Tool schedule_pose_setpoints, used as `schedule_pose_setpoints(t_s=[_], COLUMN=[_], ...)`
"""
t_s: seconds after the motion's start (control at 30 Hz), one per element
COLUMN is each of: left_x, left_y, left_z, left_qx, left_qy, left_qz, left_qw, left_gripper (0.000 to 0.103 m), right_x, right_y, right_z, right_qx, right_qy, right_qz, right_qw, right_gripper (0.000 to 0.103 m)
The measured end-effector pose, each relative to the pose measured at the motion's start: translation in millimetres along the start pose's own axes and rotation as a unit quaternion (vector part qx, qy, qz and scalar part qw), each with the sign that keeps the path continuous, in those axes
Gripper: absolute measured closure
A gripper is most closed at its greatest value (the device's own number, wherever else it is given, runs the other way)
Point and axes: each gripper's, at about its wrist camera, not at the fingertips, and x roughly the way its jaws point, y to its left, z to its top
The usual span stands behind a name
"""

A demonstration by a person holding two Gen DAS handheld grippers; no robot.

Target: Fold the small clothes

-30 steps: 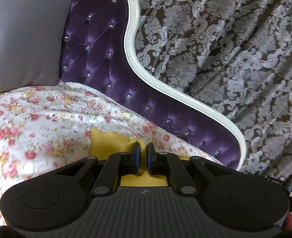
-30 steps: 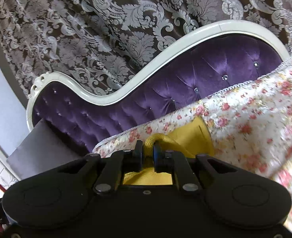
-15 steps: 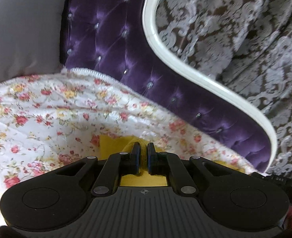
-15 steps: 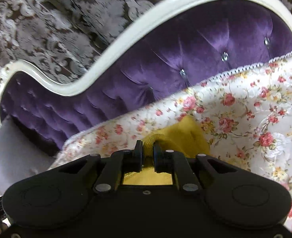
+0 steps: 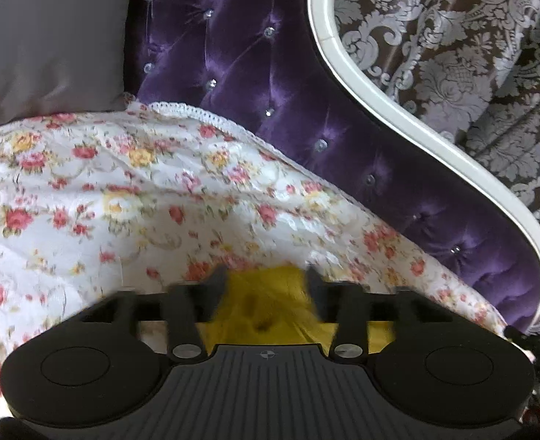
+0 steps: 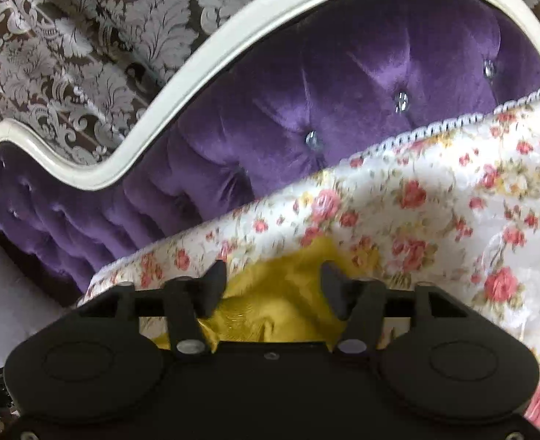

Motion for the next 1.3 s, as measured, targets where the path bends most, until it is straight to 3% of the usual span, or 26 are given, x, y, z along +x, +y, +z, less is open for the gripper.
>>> schedule_pose_setpoints(t_s=[0.03,0.07,0.13,0.27,0.47,0.6,0.9,0.93,1.0,1.3], left_x=[1,2,-3,-30,-63,-57,-15,-10,-10,-16], left_y=[0,0,-3,-15,-45,-55,-45,-41,-31,-31], left_z=[3,6,11,8,-28,-51,-69,-73,-83,-89], left_qx=[0.002,0.006,0.021,0.066,0.153,0.188,0.184,0.178,0.149,0.154], left_qy=[0.001,0.004,-0.003,-0.031,-0.023,0.004,0.035,0.044,0.018,-0.011], left_qz=[0.002,0.004,0.014,0.019,0.007,0.003,0.050,0.054,0.041,0.041], left_qw=[1.0000,1.0000,0.9997,0.9972,0.9879,0.9822,0.9809,0.9816,0.9878,0.9871], left_gripper=[0.025,0.021,0.019,0.019,0.018,0.011,0.010,0.005,0.001,0.000], right_x=[-2,-5,-14,-36,-50,-41,-9,-5,1,15], right_y=[0,-1,0,11,48,72,88,89,87,81], right_z=[2,3,4,0,-28,-50,-76,-76,-77,-78], right_qx=[-0.002,-0.003,-0.007,-0.049,-0.160,-0.226,-0.283,-0.287,-0.291,-0.309], right_qy=[-0.007,-0.014,-0.031,-0.052,-0.025,0.007,0.054,0.058,0.066,0.078], right_qz=[-0.002,-0.003,-0.003,-0.002,0.011,0.024,0.029,0.027,0.021,-0.016], right_qw=[1.000,1.000,1.000,0.997,0.987,0.974,0.957,0.956,0.954,0.948], right_gripper=[0.038,0.037,0.028,0.026,0.012,0.001,0.001,0.001,0.001,0.001])
